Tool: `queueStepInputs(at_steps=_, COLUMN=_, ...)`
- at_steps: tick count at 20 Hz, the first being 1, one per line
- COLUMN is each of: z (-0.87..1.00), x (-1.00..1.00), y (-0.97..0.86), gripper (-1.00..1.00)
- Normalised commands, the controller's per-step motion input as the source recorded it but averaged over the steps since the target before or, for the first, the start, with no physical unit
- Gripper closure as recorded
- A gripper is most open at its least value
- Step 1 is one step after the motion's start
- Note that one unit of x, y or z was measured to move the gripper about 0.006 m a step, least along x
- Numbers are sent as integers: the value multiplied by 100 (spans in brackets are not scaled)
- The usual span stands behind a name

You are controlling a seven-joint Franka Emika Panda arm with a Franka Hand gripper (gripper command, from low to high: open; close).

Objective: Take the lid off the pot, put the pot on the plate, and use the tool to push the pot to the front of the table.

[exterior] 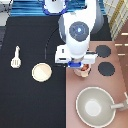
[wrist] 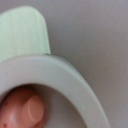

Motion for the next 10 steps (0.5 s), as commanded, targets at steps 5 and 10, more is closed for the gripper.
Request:
queueStepInputs(at_steps=5, z=-41, x=-45, y=0, gripper=-100)
queueStepInputs(at_steps=10, z=-26, x=-27, y=0, gripper=100)
